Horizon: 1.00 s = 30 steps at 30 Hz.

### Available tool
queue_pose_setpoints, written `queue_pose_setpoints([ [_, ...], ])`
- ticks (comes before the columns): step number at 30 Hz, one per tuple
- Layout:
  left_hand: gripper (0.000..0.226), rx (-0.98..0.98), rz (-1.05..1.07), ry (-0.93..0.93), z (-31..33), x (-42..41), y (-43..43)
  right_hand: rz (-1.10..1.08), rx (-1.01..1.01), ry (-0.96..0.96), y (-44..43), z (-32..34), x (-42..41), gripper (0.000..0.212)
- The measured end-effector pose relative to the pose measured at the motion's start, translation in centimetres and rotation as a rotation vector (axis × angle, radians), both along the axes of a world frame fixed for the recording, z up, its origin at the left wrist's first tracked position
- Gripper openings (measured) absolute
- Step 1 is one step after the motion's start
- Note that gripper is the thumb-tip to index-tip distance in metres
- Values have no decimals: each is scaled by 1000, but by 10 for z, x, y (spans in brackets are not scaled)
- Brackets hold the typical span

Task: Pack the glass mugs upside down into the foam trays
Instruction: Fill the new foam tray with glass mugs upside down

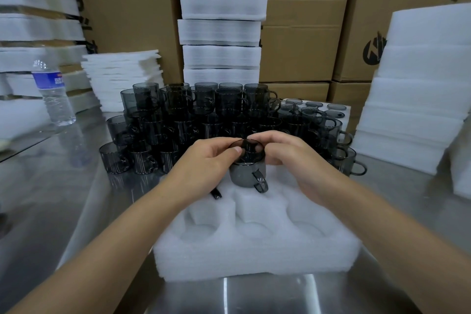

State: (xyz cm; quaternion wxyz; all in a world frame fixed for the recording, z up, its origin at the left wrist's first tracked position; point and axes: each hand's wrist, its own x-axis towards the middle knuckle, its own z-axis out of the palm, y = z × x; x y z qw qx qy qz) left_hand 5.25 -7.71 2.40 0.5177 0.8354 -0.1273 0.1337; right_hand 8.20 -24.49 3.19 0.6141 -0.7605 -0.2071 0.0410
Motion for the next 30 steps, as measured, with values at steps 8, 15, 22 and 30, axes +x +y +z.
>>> queue_pose_setpoints([
  [8, 19, 125, 58, -34, -5, 2, 1, 83, 14, -14, -2, 0, -2, 32],
  [15, 37, 143, 67, -46, -2, -2, -1, 33, 23, -30, -2, 1, -2, 19],
  [22, 32, 129, 69, -30, 0, -4, -2, 40, 3, -41, 0, -2, -2, 22],
  [30, 31, 125, 80, -28, 0, -4, -3, -16, 7, -96, 0, -3, 1, 24],
])
